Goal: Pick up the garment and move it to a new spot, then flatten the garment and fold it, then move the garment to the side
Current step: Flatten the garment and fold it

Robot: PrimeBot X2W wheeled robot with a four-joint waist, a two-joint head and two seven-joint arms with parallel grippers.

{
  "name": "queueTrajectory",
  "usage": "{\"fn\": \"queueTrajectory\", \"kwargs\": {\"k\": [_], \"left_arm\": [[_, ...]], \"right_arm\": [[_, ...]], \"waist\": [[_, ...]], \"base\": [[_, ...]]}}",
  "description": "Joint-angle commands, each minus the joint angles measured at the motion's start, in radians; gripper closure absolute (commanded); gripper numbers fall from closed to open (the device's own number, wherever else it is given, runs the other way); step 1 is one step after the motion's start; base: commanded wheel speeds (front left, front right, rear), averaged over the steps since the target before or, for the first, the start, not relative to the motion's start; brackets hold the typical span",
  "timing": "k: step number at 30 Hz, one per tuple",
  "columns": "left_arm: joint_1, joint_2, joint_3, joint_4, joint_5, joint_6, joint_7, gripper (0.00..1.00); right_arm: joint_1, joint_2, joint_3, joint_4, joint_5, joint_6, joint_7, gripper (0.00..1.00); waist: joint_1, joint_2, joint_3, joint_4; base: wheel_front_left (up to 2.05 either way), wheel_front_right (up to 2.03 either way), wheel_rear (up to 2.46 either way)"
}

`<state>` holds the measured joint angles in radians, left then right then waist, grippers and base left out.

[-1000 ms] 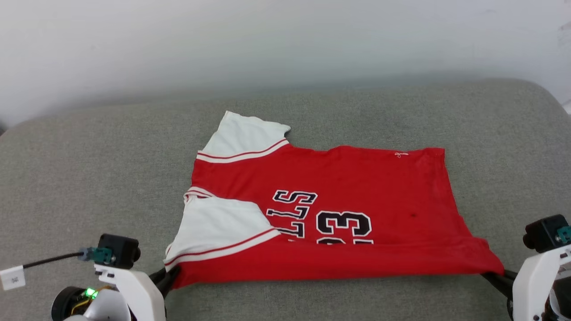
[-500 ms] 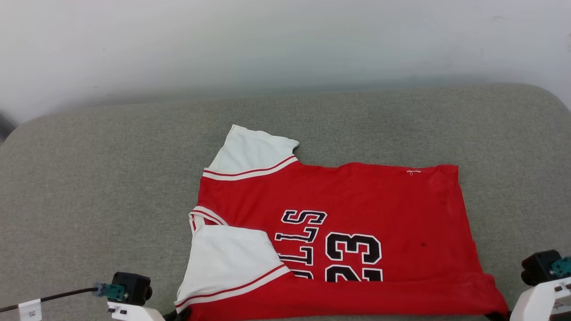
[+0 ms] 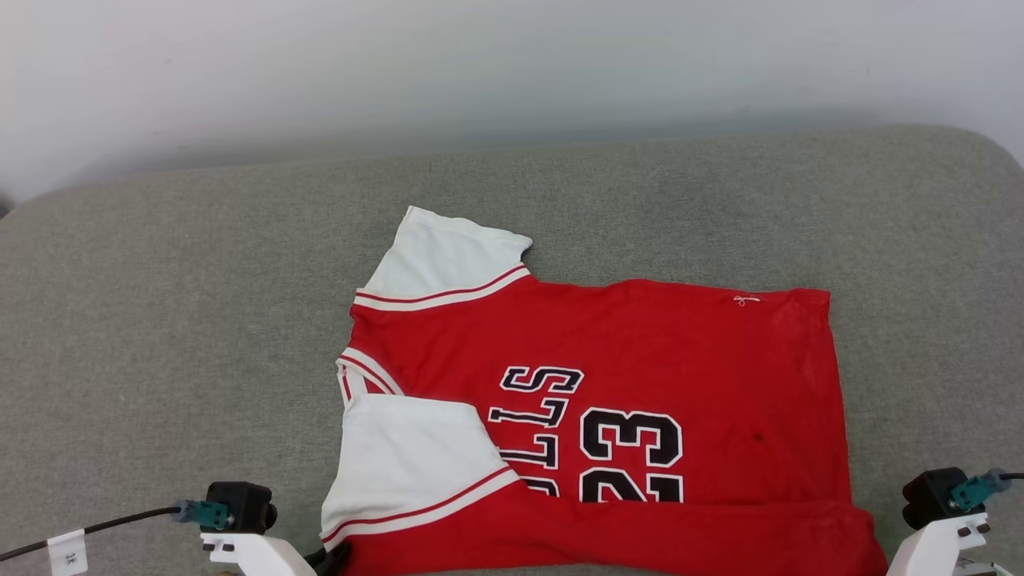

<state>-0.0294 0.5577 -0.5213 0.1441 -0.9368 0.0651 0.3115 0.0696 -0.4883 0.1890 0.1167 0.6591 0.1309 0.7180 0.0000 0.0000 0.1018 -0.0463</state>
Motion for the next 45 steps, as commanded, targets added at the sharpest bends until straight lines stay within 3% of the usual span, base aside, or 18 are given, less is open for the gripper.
{"fn": "queueTrajectory", "kwargs": {"k": [1, 2, 4, 5, 7, 8, 9, 12, 19, 22, 27, 36, 45], "left_arm": [[-0.010, -0.010, -0.007, 0.015, 0.000, -0.006, -0.006, 0.91], [-0.016, -0.016, -0.004, 0.019, -0.002, -0.009, -0.015, 0.61], [-0.025, -0.020, 0.002, 0.028, 0.000, -0.011, -0.026, 0.31], [-0.028, -0.019, 0.002, 0.032, 0.004, -0.013, -0.031, 0.00], [-0.032, -0.015, 0.010, 0.038, 0.001, -0.014, -0.039, 0.00], [-0.033, -0.007, 0.010, 0.038, 0.006, -0.016, -0.041, 0.00], [-0.034, 0.002, 0.006, 0.037, 0.013, -0.018, -0.037, 0.00], [-0.036, 0.013, 0.020, 0.019, 0.000, -0.014, -0.031, 0.00], [-0.047, 0.106, 0.064, -0.088, -0.033, 0.004, 0.050, 0.00], [-0.081, 0.153, 0.090, -0.138, 0.003, 0.014, 0.037, 0.00], [-0.155, 0.168, 0.109, -0.150, -0.007, 0.013, 0.071, 0.00], [-0.379, 0.173, 0.098, -0.022, 0.022, 0.007, 0.178, 0.00], [-0.602, 0.182, 0.054, 0.136, 0.090, -0.027, 0.272, 0.00]], "right_arm": [[-0.013, -0.005, 0.005, 0.010, 0.003, -0.001, -0.004, 1.00], [-0.016, -0.002, 0.007, 0.016, 0.012, -0.001, -0.005, 0.91], [-0.022, -0.001, 0.017, 0.026, 0.025, -0.001, 0.003, 0.75], [-0.027, -0.001, 0.017, 0.026, 0.034, -0.001, -0.001, 0.64], [-0.033, 0.007, 0.005, 0.033, 0.051, -0.001, -0.011, 0.51], [-0.031, 0.008, 0.008, 0.033, 0.060, -0.001, -0.010, 0.12], [-0.032, 0.009, 0.004, 0.035, 0.069, -0.001, -0.014, 0.00], [-0.029, 0.012, -0.007, 0.032, 0.097, -0.001, -0.004, 0.00], [-0.013, -0.005, -0.065, -0.028, 0.114, -0.001, 0.013, 0.00], [-0.018, -0.003, -0.104, -0.067, 0.108, -0.001, 0.016, 0.00], [-0.057, 0.008, -0.145, -0.101, 0.077, -0.001, 0.030, 0.00], [-0.181, 0.023, -0.112, -0.098, 0.055, -0.001, 0.041, 0.00], [-0.253, 0.030, -0.066, -0.092, 0.071, -0.001, -0.008, 0.00]], "waist": [[0.0000, 0.0000, 0.001, -0.002], [0.0000, 0.0000, 0.002, -0.002], [0.0000, 0.0000, 0.004, -0.003], [0.0000, 0.0000, 0.004, -0.003], [0.0000, 0.0000, 0.002, -0.004], [0.0000, 0.0000, 0.000, -0.004], [0.0000, 0.0000, -0.002, -0.004], [0.0000, 0.0000, -0.009, -0.004], [0.0000, 0.0000, -0.024, -0.011], [0.0000, 0.0000, -0.023, -0.022], [0.0000, 0.0000, -0.006, -0.054], [0.0000, 0.0000, 0.063, -0.152], [0.0000, 0.0000, 0.164, -0.274]], "base": [[0.00, 0.00, 0.00], [0.00, 0.00, 0.00], [0.00, 0.00, 0.00], [0.00, 0.00, 0.00], [0.00, 0.00, 0.00], [0.00, 0.00, 0.00], [0.00, 0.00, 0.00], [0.00, 0.00, 0.00], [0.00, 0.00, 0.00], [0.00, 0.00, 0.00], [0.00, 0.00, 0.00], [0.00, 0.00, 0.00], [0.00, 0.00, 0.00]]}}
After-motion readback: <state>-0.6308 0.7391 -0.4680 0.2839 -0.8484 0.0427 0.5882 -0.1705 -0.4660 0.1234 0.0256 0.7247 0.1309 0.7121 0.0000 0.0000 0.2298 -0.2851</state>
